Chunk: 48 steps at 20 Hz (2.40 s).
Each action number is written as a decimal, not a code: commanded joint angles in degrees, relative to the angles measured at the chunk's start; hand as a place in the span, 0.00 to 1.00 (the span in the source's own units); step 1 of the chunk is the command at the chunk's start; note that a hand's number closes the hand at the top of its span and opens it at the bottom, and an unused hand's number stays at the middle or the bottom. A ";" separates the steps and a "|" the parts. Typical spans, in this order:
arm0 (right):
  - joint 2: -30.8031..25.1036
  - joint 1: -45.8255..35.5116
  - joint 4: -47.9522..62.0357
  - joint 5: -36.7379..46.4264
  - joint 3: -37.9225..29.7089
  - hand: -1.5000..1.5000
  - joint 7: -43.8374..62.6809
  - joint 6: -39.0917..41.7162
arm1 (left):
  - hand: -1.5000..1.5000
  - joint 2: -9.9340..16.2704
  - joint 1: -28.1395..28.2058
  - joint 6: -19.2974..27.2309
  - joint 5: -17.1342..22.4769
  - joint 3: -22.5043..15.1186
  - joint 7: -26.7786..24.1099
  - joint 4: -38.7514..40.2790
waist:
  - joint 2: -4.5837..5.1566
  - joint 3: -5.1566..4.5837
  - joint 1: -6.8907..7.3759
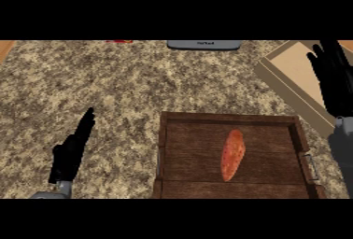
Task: Pick the sweet potato from the tray and place it in the cardboard box
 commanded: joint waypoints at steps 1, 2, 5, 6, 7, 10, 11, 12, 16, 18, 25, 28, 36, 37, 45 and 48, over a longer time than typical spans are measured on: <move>0.25 1.91 -2.32 1.28 0.31 0.00 -0.28 0.09 | 0.50 0.87 -0.12 -2.01 3.28 3.06 1.65 -2.40 | -0.14 1.79 0.16; 1.15 4.97 -7.84 0.89 1.25 0.00 3.26 -1.60 | 0.50 0.57 -0.35 -3.25 5.60 4.52 1.95 -2.06 | -0.26 1.76 -0.26; -0.69 11.93 -20.94 -0.03 2.19 0.00 11.14 -3.46 | 0.50 3.91 -2.01 -4.86 11.42 10.00 7.62 -8.17 | -0.82 1.73 -1.36; 1.99 13.38 -23.60 0.91 3.97 0.00 11.15 -5.97 | 0.50 5.82 -2.09 -5.92 14.01 12.91 8.48 -9.61 | -0.94 1.73 -1.18; -12.19 12.65 -12.07 18.36 1.61 0.00 6.18 -8.48 | 0.50 2.20 -0.28 -3.91 11.91 9.57 6.93 -6.36 | -0.96 0.95 -2.58; 2.44 20.40 -24.89 15.89 -1.05 0.00 -4.90 -19.92 | 0.50 3.39 1.32 -6.81 15.99 12.15 7.41 -7.60 | -1.16 1.76 -2.75; 3.95 22.45 -29.42 18.23 3.17 0.00 -6.03 -19.66 | 0.50 6.02 0.04 -7.74 17.63 13.97 11.09 -9.43 | -1.03 1.79 -1.91; 4.68 24.41 -33.70 20.72 5.32 0.00 -6.56 -20.94 | 0.50 3.19 -0.48 -6.12 15.63 11.62 9.27 -8.70 | -0.86 1.73 -2.24; -1.05 30.55 -45.55 28.45 11.42 0.00 -0.01 -17.87 | 0.50 4.66 -1.49 -7.14 17.08 13.10 11.91 -8.68 | -0.52 1.64 -1.65; -5.21 33.67 -47.35 30.71 12.86 0.00 7.23 -14.51 | 0.50 4.70 2.53 -8.21 17.96 12.99 11.71 -12.44 | -0.67 1.59 -0.78; -21.13 33.24 -49.03 39.71 15.90 0.00 29.12 0.56 | 0.50 4.45 -1.31 -7.45 17.51 12.43 13.04 -11.47 | -0.10 1.28 -0.27; -22.65 27.72 -49.54 40.80 20.03 0.00 39.71 6.38 | 0.50 5.54 -3.31 -7.66 17.50 11.67 16.21 -13.09 | 0.23 1.40 1.66; -16.98 8.99 -47.44 28.79 25.50 0.00 65.92 18.29 | 0.50 2.35 -0.81 -6.28 15.50 9.04 15.69 -15.92 | 0.15 1.60 2.36; -14.72 7.08 -46.66 28.54 27.32 0.00 68.12 17.76 | 0.50 4.78 -4.24 -7.58 16.28 11.22 16.80 -12.30 | 0.28 1.57 1.94; -10.98 2.12 -38.96 25.23 28.59 0.00 70.50 19.37 | 0.50 3.70 -0.32 -8.48 17.14 12.91 15.19 -13.50 | -0.04 1.71 0.81; -8.34 0.76 -36.31 27.25 33.11 0.00 72.59 18.01 | 0.50 3.75 -0.23 -9.04 16.50 12.65 14.54 -13.16 | -0.05 1.67 0.98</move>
